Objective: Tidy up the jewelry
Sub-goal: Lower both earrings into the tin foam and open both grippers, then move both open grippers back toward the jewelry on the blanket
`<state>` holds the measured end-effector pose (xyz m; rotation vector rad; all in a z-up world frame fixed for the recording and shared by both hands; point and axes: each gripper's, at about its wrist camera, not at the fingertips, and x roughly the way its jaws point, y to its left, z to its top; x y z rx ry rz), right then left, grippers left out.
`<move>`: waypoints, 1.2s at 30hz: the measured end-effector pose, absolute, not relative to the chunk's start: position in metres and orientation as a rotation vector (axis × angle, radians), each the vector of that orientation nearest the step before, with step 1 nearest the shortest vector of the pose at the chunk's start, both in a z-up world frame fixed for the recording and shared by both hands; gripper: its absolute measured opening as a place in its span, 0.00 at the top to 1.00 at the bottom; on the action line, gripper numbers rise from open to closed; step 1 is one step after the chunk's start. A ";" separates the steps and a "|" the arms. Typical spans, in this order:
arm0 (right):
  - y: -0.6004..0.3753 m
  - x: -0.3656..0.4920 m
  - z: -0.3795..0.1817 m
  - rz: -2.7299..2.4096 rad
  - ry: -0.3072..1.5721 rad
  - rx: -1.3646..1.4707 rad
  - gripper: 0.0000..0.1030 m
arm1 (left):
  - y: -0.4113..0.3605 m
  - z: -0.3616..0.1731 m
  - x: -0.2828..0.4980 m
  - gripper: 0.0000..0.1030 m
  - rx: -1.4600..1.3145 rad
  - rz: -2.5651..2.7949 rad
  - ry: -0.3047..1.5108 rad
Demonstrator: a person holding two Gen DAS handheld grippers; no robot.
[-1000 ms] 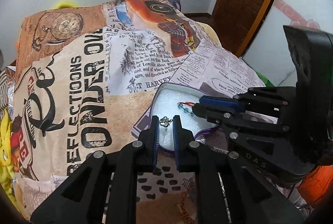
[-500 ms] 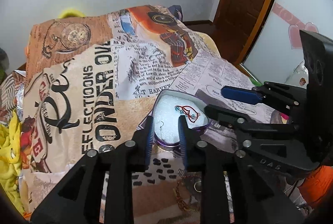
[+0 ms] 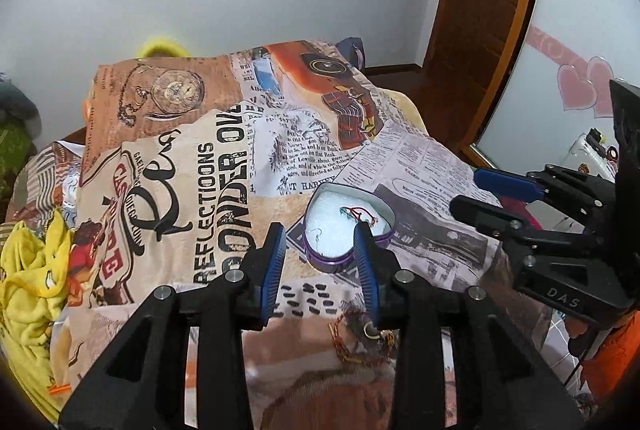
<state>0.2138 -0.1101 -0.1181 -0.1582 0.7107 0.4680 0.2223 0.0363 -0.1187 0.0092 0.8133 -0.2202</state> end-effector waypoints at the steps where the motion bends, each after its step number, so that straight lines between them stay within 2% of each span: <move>1: -0.111 0.210 -0.117 0.464 0.707 -0.157 0.65 | 0.036 -0.117 0.218 0.65 0.013 -0.215 0.810; 7: -0.119 0.193 -0.122 0.450 0.714 -0.150 0.65 | 0.037 -0.121 0.203 0.60 0.005 -0.208 0.814; 26: -0.120 0.165 -0.177 0.446 0.875 -0.172 0.65 | 0.021 -0.197 0.183 0.61 0.017 -0.251 0.981; 31: -0.114 0.162 -0.192 0.464 0.907 -0.184 0.65 | 0.025 -0.202 0.183 0.77 -0.010 -0.249 0.976; 36: -0.109 0.166 -0.200 0.489 0.928 -0.171 0.65 | 0.030 -0.208 0.185 0.81 -0.071 -0.274 0.999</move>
